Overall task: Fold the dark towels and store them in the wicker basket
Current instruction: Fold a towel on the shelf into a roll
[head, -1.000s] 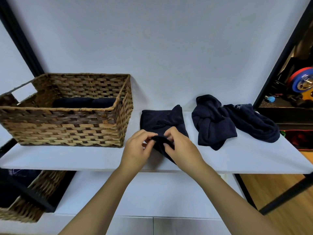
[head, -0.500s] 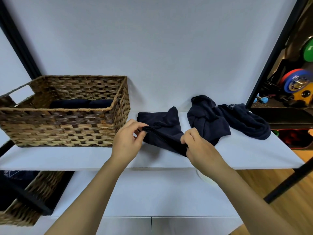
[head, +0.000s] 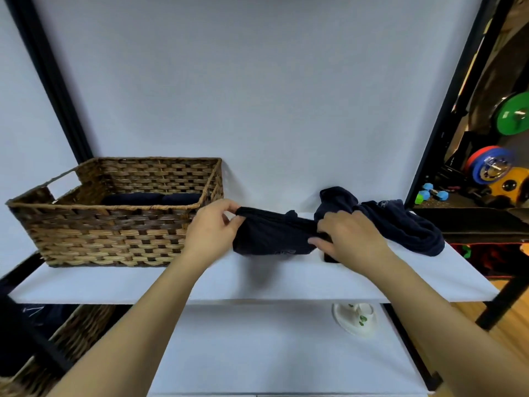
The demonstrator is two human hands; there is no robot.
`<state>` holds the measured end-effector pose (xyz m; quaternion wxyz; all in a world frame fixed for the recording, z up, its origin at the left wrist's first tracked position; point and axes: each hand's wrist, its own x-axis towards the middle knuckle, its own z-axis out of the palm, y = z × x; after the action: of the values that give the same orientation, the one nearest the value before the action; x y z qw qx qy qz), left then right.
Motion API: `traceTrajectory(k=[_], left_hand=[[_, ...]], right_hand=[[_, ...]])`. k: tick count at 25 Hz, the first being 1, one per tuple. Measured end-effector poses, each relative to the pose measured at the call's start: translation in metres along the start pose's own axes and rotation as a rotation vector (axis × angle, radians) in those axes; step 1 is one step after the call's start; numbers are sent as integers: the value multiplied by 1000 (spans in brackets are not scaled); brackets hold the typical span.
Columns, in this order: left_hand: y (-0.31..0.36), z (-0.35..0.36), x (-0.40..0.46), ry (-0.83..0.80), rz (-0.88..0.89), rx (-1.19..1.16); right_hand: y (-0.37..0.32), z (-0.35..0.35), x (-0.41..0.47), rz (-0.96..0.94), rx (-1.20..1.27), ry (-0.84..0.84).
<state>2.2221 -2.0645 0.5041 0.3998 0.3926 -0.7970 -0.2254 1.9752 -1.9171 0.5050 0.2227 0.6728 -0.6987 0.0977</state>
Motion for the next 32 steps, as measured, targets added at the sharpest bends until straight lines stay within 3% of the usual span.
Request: traceTrajectory(k=[3, 5, 12, 18, 27, 32], left_hand=[[40, -35, 24, 164, 67, -117], [65, -61, 38, 182, 82, -134], [99, -119, 37, 184, 87, -89], [96, -122, 14, 136, 64, -147], [108, -109, 9, 168, 17, -348], [111, -95, 36, 81, -68, -382]], right_hand=[[6, -58, 37, 202, 412, 171], [3, -89, 52, 249, 523, 182], [-1, -153, 75, 191, 810, 234], [-18, -157, 63, 263, 793, 149], [-29, -144, 44, 472, 1129, 414], [4, -124, 57, 465, 1154, 370]])
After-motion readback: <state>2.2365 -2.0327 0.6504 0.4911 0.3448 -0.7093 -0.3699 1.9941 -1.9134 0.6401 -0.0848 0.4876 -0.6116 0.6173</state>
